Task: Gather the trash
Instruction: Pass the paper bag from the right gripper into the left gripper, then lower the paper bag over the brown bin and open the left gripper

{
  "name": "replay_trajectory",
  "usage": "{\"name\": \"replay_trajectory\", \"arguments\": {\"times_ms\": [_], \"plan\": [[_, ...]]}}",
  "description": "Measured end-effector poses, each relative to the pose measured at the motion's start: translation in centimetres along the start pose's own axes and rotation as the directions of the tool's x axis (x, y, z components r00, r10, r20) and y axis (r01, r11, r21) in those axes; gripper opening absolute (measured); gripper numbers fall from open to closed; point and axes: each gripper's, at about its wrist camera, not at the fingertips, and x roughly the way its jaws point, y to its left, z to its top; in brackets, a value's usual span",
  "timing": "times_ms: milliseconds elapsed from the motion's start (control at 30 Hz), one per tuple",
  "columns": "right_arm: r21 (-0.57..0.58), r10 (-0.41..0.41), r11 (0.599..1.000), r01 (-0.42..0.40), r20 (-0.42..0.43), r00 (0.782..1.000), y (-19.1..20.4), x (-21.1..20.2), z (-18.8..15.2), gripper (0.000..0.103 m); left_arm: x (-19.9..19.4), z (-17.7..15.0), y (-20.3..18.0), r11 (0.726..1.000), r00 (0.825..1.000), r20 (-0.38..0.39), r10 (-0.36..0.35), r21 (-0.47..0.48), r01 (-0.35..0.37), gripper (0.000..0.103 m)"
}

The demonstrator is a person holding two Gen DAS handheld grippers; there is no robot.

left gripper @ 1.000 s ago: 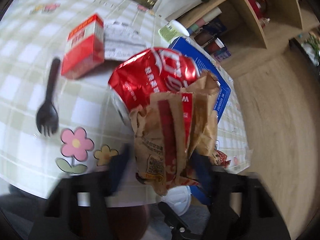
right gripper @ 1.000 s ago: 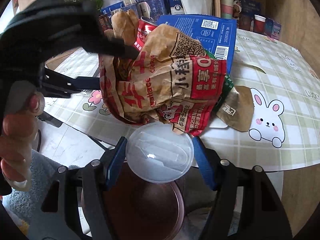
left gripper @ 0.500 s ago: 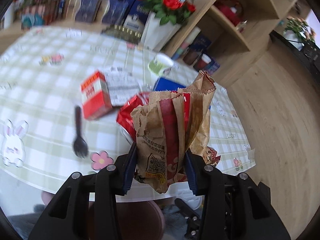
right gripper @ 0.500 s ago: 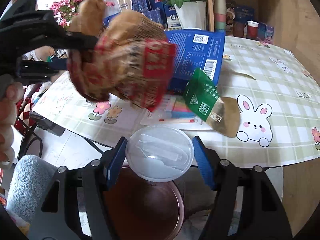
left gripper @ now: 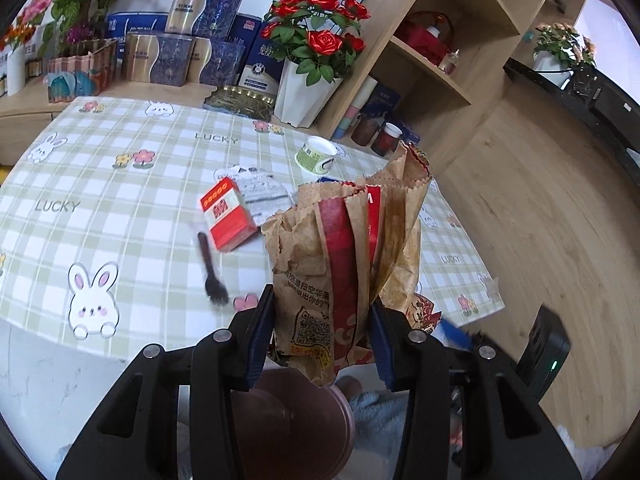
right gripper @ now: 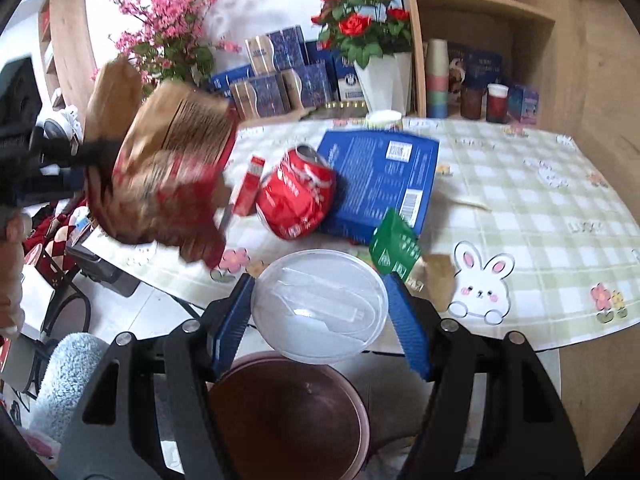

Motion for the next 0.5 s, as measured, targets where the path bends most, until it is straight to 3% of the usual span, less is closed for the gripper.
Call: {"name": "replay_trajectory", "arguments": {"times_ms": [400, 500], "plan": [[-0.033, -0.007, 0.999, 0.008, 0.039, 0.999, 1.2, -2.9, -0.2, 0.067, -0.3, -6.7, 1.6, 0.999, 0.996, -0.076, 0.036, -0.008, -0.036, 0.043], [-0.032, -0.014, 0.999, 0.014, 0.025, 1.0, 1.3, -3.2, -0.8, 0.067, 0.6, -8.5, 2.4, 0.999, 0.993, -0.115, 0.002, -0.051, -0.008, 0.043]]}}
